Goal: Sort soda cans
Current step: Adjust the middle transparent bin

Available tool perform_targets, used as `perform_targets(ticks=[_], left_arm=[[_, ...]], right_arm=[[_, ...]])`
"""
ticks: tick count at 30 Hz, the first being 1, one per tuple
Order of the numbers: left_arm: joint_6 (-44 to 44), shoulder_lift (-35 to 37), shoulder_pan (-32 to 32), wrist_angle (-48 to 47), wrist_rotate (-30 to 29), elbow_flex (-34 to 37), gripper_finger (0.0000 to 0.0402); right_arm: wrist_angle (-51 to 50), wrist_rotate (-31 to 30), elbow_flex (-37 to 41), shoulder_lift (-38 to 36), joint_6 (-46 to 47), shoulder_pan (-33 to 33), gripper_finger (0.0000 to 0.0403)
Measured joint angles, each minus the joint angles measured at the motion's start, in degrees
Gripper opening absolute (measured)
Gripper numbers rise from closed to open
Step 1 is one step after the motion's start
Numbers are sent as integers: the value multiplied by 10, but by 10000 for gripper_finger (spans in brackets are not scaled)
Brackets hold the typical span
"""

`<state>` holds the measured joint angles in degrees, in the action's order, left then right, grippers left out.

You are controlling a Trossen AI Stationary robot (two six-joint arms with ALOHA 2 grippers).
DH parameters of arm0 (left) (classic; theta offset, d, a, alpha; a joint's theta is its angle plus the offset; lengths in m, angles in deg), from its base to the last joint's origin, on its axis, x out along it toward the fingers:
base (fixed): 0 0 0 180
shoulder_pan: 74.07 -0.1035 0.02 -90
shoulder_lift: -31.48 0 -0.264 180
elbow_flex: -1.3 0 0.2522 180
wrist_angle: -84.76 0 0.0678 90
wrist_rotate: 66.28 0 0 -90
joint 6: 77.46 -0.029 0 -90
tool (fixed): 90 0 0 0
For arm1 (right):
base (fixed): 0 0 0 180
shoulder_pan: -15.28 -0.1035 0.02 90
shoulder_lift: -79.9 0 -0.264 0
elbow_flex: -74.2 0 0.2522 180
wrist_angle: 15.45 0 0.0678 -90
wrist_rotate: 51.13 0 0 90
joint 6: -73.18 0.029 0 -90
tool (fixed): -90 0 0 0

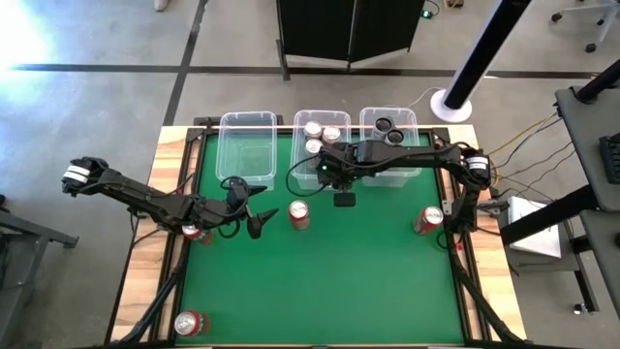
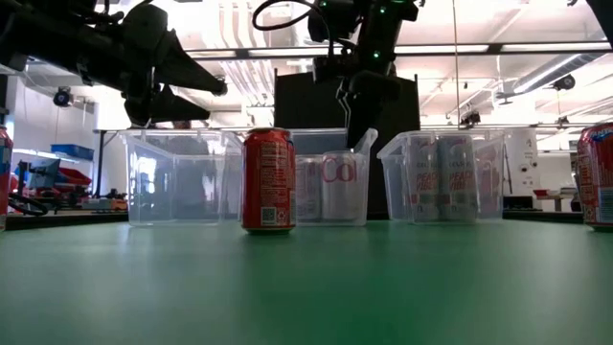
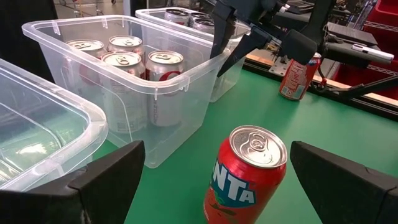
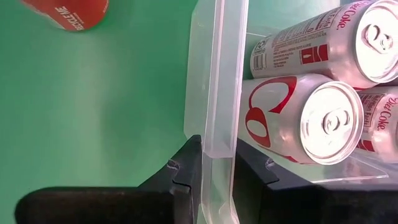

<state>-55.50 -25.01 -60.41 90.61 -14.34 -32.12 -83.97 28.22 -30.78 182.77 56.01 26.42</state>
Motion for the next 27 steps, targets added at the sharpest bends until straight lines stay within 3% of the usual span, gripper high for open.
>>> perform_targets(ticks=[7,27], left_arm=[[0,0,0,0,0,0,387],[2,0,0,0,0,0,387]], right_arm=[[0,1,0,0,5,0,56],[2,1,-1,0,6,0,102]])
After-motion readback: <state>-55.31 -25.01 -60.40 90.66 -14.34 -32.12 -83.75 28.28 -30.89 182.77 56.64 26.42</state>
